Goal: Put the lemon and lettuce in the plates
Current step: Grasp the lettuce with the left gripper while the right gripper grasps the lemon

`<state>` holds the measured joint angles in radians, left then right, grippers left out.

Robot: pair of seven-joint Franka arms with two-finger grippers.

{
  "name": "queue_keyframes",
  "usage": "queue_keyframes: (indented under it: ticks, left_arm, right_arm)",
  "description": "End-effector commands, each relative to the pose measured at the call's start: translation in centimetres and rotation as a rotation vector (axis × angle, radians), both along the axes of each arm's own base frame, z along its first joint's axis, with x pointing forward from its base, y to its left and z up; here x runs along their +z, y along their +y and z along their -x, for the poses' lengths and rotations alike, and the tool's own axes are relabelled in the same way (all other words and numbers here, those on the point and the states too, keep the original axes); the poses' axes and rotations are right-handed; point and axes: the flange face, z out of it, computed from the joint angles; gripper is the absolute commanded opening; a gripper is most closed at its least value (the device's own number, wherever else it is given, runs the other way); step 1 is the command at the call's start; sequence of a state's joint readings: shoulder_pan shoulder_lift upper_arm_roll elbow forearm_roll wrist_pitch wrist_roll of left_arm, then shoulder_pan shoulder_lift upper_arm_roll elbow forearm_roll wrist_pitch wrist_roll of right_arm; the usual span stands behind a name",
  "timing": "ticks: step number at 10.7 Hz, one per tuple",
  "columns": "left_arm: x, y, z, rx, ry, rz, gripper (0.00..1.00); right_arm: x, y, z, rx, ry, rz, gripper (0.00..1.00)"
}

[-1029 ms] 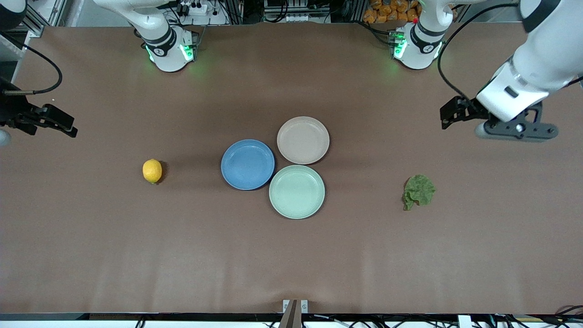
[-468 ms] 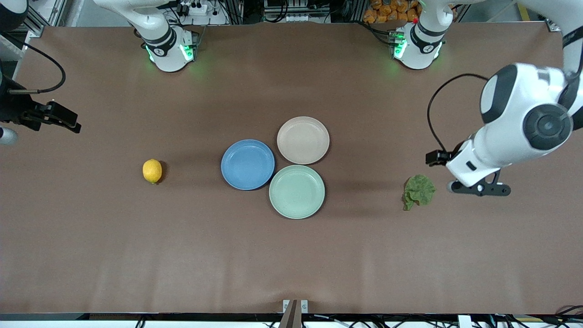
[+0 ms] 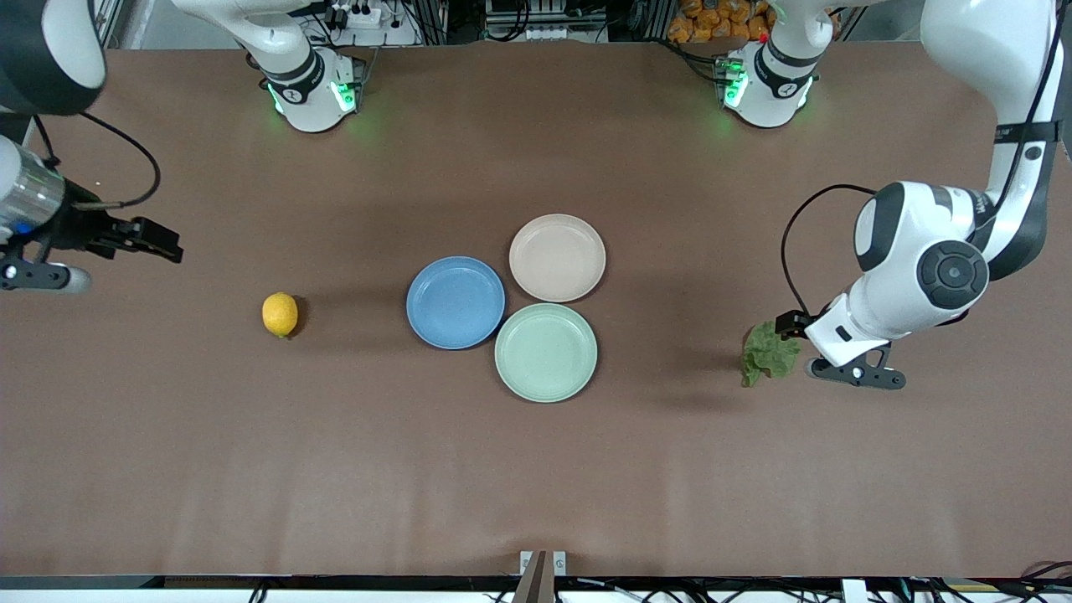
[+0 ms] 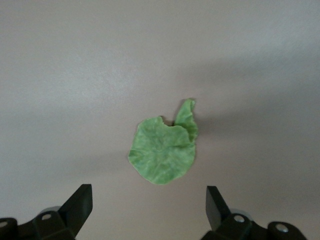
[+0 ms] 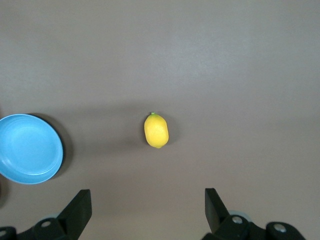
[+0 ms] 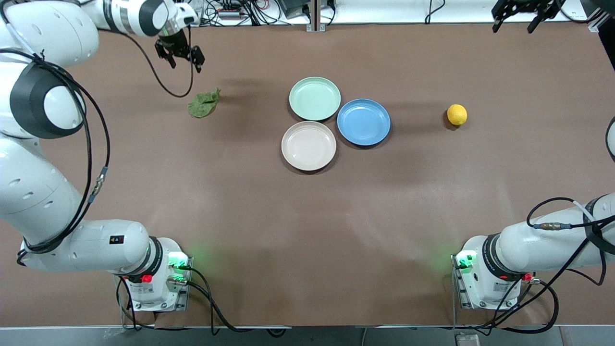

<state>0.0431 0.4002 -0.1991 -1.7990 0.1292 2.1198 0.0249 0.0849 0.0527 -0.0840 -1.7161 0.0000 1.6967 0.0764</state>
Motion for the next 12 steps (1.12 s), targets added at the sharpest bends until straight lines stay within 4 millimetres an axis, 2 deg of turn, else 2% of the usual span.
queue_keyframes:
  ticks: [1, 3, 5, 6, 7, 9, 11, 12]
  left_arm:
    - [-3.3, 0.0, -0.4, -0.087, -0.005, -0.019, 1.00]
    - [-8.0, -1.1, -1.3, -0.113, -0.055, 0.009, 1.00]
    - [-9.4, -2.7, -1.2, -0.131, -0.060, 0.019, 1.00]
    - [-10.1, -2.7, -1.0, -0.132, -0.050, 0.020, 1.00]
    - [-10.8, -2.8, -0.9, -0.131, -0.039, 0.021, 1.00]
    - [-11.5, -2.8, -0.7, -0.137, -0.027, 0.021, 1.00]
    - [-13.2, -2.8, -0.3, -0.153, -0.005, 0.009, 1.00]
    - [-13.4, -2.6, -0.2, -0.151, -0.001, 0.006, 1.00]
  right_arm:
    - [-3.6, -0.8, 1.7, -0.016, -0.020, -0.006, 1.00]
    - [-7.3, -0.7, 2.3, -0.015, -0.041, -0.008, 1.00]
    - [-11.9, -0.4, 3.2, -0.007, -0.067, -0.007, 1.00]
    - [-14.9, -0.1, 4.1, -0.003, -0.101, -0.007, 1.00]
    - [-16.7, -0.1, 4.6, -0.002, -0.128, -0.007, 1.00]
    - [-18.4, 0.0, 4.9, 0.001, -0.112, -0.006, 1.00]
    - [-20.6, -0.1, 4.9, -0.003, -0.092, -0.004, 1.00]
    - [-22.0, -0.5, 5.0, -0.011, -0.090, -0.002, 1.00]
